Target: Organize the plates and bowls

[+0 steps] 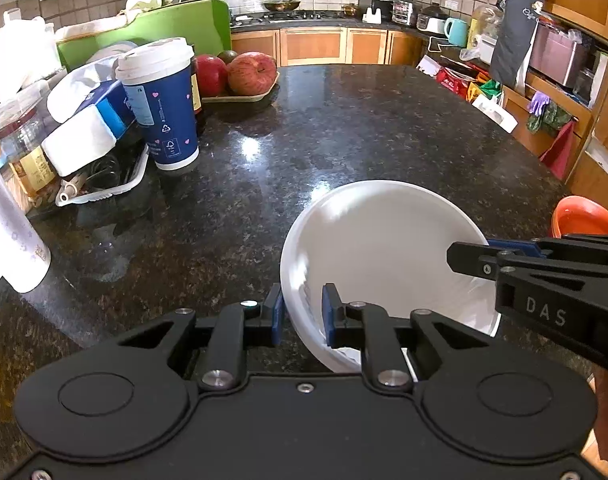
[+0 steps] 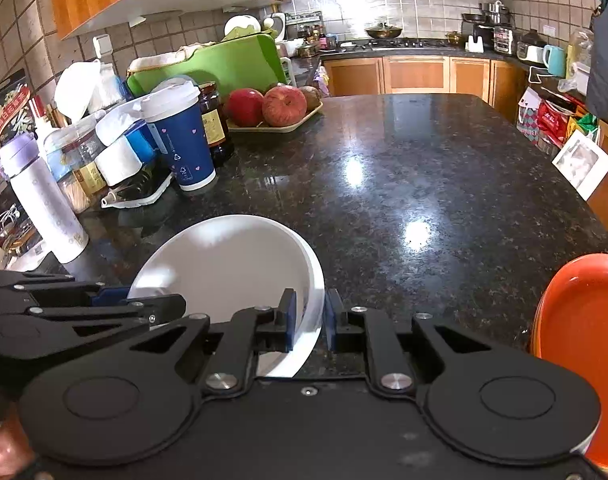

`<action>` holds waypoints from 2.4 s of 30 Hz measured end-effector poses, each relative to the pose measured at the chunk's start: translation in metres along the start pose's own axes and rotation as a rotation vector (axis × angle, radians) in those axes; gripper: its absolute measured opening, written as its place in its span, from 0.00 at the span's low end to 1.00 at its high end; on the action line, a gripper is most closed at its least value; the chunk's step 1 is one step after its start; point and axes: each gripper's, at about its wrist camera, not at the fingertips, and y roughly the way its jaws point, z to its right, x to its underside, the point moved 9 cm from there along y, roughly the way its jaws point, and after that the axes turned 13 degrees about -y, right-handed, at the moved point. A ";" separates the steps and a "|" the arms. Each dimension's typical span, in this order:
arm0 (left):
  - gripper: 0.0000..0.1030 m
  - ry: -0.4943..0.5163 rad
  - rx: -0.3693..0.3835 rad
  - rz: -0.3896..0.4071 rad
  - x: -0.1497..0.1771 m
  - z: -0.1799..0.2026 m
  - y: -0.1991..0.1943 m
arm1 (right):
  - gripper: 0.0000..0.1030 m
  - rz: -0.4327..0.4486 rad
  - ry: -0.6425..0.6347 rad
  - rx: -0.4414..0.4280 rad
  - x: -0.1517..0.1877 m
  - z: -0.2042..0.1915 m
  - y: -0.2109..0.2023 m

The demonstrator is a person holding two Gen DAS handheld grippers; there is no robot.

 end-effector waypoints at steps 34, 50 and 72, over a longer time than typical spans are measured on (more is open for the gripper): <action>0.24 0.116 0.066 0.063 -0.011 0.058 -0.024 | 0.16 0.126 0.070 0.136 0.007 0.038 -0.058; 0.24 0.142 0.127 0.036 -0.003 0.196 -0.006 | 0.16 0.125 0.085 0.212 0.044 0.185 -0.120; 0.24 0.016 0.086 -0.125 0.028 0.228 0.014 | 0.16 0.041 0.054 0.125 0.070 0.247 -0.113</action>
